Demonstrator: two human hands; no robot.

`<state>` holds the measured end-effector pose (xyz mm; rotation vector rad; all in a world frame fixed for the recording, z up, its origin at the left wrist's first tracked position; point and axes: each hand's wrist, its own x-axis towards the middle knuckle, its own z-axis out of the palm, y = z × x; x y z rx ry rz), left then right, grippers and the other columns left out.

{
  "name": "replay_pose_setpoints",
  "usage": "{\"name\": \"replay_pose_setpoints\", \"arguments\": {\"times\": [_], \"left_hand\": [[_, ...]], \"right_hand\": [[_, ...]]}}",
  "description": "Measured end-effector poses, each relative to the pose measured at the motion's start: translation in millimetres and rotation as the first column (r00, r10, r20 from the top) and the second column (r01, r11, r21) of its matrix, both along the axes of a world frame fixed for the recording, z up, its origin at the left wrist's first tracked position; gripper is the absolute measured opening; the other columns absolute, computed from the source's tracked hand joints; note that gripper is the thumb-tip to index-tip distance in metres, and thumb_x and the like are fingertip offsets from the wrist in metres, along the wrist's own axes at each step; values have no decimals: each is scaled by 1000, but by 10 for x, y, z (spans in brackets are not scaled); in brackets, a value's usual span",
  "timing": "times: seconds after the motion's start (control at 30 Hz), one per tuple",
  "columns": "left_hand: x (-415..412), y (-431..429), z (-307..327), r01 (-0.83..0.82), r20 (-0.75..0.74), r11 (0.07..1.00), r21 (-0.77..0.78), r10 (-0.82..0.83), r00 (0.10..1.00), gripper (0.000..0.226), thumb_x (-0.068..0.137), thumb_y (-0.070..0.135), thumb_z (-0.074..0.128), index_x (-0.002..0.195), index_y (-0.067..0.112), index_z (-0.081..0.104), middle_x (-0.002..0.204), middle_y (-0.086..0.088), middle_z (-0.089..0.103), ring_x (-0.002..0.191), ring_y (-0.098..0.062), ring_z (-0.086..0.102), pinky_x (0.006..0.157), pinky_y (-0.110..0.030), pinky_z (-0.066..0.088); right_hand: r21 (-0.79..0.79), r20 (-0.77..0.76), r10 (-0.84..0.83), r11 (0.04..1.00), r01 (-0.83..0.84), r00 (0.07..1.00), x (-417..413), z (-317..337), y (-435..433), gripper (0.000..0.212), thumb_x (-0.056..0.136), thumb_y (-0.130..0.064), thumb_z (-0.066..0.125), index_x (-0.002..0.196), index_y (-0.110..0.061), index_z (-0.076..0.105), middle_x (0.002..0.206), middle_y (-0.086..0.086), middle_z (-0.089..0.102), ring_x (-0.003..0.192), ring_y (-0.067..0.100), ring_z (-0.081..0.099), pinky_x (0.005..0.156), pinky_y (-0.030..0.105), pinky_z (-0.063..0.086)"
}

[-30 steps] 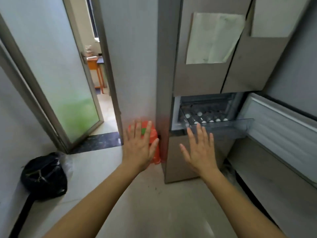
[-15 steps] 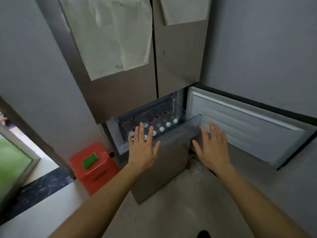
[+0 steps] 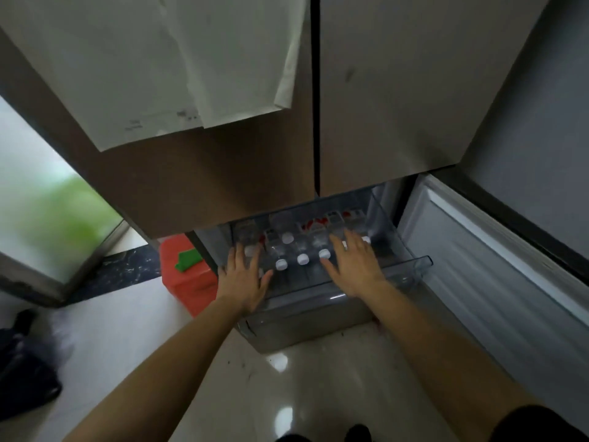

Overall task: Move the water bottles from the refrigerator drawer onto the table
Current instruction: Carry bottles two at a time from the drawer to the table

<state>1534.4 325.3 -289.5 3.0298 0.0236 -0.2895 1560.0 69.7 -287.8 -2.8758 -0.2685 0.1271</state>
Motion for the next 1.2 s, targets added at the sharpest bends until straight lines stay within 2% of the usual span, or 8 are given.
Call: {"name": "replay_pose_setpoints", "arguments": {"times": [0.1, 0.27, 0.43, 0.6, 0.8, 0.93, 1.07, 1.2], "left_hand": [[130, 59, -79, -4, -39, 998, 56, 6, 999, 70, 100, 60, 21, 158, 26, 4, 165, -15, -1, 152, -34, 0, 119, -59, 16], [366, 151, -190, 90, -47, 974, 209, -81, 996, 70, 98, 62, 22, 156, 24, 16, 150, -17, 35, 130, -35, 35, 102, -47, 35], [609, 196, -280, 172, -102, 945, 278, -149, 984, 72, 97, 62, 24, 157, 26, 9, 151, -19, 33, 134, -37, 30, 101, -46, 34], [735, 123, -367, 121, -121, 952, 281, -89, 989, 79, 97, 62, 31, 158, 25, -2, 156, -20, 27, 141, -40, 21, 101, -47, 33], [758, 44, -403, 79, -103, 950, 304, -50, 993, 64, 93, 41, 52, 151, 28, 27, 144, -17, 43, 131, -38, 32, 97, -45, 34], [683, 33, -333, 59, -68, 951, 305, -40, 997, 57, 92, 34, 56, 143, 29, 32, 131, -17, 52, 121, -36, 41, 98, -48, 33], [438, -21, -221, 107, -24, 937, 333, -105, 994, 51, 88, 24, 59, 134, 24, 37, 124, -18, 55, 114, -36, 45, 94, -48, 34], [238, -91, -76, 89, 41, 930, 358, -111, 993, 54, 85, 27, 68, 131, 24, 39, 123, -17, 57, 112, -36, 48, 95, -48, 38]], "right_hand": [[10, -50, 85, 996, -84, 995, 286, -85, 165, 65, 99, -55, 40, 152, -20, 29, 155, 20, 30, 140, 38, 33, 111, 51, 35], [42, -155, 160, 987, -155, 975, 628, -297, 501, 62, 99, -48, 48, 153, -24, 29, 149, 19, 38, 134, 38, 40, 105, 48, 42], [67, -249, 212, 977, -202, 945, 930, -414, 873, 65, 95, -48, 53, 152, -34, 26, 149, 13, 43, 130, 36, 46, 99, 51, 47], [-13, -299, 190, 979, -203, 935, 1112, -500, 1055, 64, 97, -48, 49, 154, -37, 23, 149, 18, 40, 127, 41, 47, 97, 50, 48], [-19, -234, 183, 981, -193, 955, 1049, -490, 1013, 54, 98, -33, 55, 149, -33, 37, 140, 17, 48, 122, 37, 51, 94, 42, 48], [40, -207, 222, 975, -218, 953, 918, -388, 906, 40, 93, -20, 61, 133, -25, 55, 126, 15, 56, 113, 32, 55, 91, 37, 46], [-32, -133, 278, 958, -285, 951, 690, -343, 806, 27, 91, -22, 64, 117, -25, 55, 119, 12, 58, 107, 29, 56, 76, 34, 46], [-61, -40, 304, 950, -306, 952, 491, -260, 723, 26, 92, -27, 63, 116, -25, 51, 112, 11, 61, 102, 28, 59, 68, 32, 42]]}}
